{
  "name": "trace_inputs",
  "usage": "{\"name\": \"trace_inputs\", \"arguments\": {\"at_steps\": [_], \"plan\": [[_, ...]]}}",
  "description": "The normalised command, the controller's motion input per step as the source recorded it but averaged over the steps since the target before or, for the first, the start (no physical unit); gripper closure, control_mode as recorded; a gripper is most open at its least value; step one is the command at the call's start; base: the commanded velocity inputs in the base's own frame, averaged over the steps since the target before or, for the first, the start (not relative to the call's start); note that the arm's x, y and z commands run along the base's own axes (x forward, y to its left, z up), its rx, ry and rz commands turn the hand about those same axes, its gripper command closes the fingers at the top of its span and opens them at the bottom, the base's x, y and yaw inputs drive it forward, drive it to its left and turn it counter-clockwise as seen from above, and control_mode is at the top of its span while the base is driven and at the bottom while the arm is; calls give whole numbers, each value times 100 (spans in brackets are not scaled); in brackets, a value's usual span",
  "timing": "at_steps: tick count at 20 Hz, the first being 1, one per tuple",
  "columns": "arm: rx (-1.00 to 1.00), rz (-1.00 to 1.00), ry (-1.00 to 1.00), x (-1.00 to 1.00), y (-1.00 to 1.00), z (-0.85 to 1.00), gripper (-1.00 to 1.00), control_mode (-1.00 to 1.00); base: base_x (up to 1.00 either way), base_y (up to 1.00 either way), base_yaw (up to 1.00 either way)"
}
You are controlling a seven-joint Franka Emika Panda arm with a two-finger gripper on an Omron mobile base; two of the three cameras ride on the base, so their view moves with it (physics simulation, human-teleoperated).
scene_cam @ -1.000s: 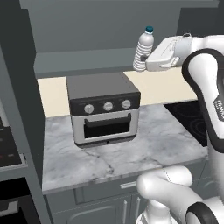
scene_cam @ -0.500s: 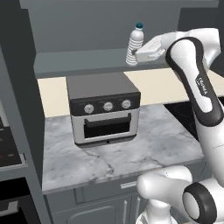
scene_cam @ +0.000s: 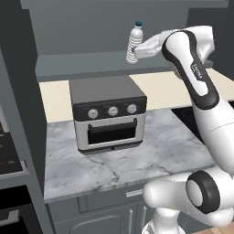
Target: Pick the water bottle, milk, bottled water from the counter and place them in the open cabinet.
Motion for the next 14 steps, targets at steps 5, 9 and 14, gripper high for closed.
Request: {"name": "trace_inputs", "arguments": {"at_steps": [5, 9, 14], "plan": [[0, -1, 1, 50, 4, 0, 100, -100, 0, 0, 0], [0, -1, 1, 51, 8, -1, 100, -100, 0, 0, 0], [0, -1, 1, 50, 9, -3, 100, -100, 0, 0, 0]]}}
